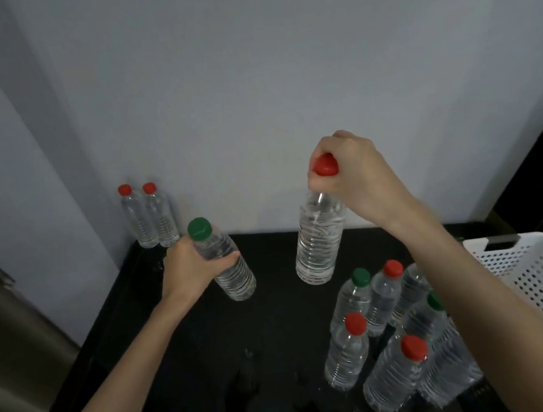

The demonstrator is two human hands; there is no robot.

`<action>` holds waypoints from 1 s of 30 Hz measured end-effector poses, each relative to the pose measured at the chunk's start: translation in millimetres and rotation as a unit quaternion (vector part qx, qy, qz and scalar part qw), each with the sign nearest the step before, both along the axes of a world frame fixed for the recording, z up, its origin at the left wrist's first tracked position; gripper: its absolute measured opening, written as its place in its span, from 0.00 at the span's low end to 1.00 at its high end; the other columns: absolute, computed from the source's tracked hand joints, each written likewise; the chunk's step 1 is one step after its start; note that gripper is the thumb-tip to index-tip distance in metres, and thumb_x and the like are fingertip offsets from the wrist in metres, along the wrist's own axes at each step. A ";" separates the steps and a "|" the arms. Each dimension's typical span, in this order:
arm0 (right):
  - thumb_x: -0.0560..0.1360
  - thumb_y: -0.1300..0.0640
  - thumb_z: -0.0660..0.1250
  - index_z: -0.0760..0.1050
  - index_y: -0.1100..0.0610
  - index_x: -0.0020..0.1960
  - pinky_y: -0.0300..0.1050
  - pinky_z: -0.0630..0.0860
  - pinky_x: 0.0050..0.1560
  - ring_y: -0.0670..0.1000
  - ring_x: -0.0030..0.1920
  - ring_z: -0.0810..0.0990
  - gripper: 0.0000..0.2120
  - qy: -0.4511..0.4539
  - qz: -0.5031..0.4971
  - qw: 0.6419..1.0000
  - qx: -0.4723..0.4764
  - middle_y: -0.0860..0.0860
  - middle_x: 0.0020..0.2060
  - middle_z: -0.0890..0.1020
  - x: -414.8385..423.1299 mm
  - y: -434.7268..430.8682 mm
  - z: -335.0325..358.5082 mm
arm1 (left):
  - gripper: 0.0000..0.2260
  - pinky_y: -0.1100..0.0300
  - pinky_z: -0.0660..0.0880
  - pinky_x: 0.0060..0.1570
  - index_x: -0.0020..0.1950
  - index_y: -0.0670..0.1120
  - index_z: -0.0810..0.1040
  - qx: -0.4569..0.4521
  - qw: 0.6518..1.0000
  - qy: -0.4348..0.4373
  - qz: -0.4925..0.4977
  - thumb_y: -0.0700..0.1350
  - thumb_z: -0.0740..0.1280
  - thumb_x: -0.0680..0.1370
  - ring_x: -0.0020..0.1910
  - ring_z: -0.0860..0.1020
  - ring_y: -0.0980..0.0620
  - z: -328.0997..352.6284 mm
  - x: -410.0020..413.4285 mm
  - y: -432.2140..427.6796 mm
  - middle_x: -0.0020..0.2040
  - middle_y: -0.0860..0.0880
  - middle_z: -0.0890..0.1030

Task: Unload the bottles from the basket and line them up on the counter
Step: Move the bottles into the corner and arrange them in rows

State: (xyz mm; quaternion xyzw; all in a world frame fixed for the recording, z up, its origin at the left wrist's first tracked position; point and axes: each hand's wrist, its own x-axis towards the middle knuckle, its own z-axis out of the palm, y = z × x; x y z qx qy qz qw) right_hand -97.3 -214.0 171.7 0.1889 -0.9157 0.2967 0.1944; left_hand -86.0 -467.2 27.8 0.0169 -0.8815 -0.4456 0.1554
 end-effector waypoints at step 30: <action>0.74 0.56 0.69 0.74 0.56 0.50 0.41 0.69 0.48 0.50 0.49 0.73 0.07 -0.288 0.056 0.956 0.030 0.51 0.52 0.72 -138.2 -255.3 -196.7 | 0.24 0.60 0.77 0.47 0.54 0.47 0.79 -0.040 0.990 -0.135 -0.001 0.50 0.80 0.62 0.48 0.81 0.53 -106.5 -99.2 -239.8 0.49 0.51 0.82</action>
